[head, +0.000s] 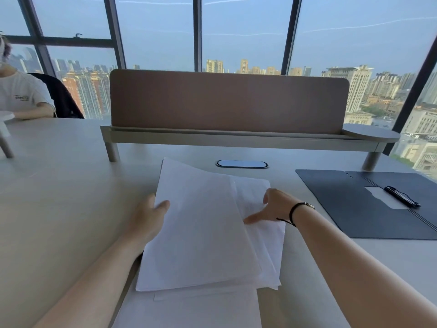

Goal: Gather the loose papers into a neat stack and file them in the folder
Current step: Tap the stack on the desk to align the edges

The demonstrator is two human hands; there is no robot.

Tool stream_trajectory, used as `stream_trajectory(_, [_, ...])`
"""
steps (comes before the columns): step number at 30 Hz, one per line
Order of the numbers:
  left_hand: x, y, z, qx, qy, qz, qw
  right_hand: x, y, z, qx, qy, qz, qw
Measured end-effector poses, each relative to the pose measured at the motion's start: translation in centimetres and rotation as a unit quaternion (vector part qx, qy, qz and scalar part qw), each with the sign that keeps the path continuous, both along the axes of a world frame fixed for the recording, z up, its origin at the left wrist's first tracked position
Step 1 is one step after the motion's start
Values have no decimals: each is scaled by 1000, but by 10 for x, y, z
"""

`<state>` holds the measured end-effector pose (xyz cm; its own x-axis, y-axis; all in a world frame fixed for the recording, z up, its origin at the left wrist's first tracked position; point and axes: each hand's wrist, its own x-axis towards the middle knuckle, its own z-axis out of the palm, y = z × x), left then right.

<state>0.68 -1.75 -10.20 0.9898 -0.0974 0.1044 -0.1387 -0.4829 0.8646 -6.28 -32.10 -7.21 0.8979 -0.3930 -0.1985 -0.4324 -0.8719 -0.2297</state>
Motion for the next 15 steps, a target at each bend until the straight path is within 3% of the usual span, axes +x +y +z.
stream_trajectory(4, [4,0,0,-38,1,5,999,2,2,10,15,61,-6,998])
stream_trajectory(9, [6,2,-1,-107,-8,-23,994,-7,3,15,54,43,10,998])
stream_trajectory(12, [7,2,1,-157,-4,-18,987,-15,-2,10,185,-19,-12,982])
stream_trajectory(15, [13,7,1,-205,22,0,978,-29,-14,2,298,-128,-50,945])
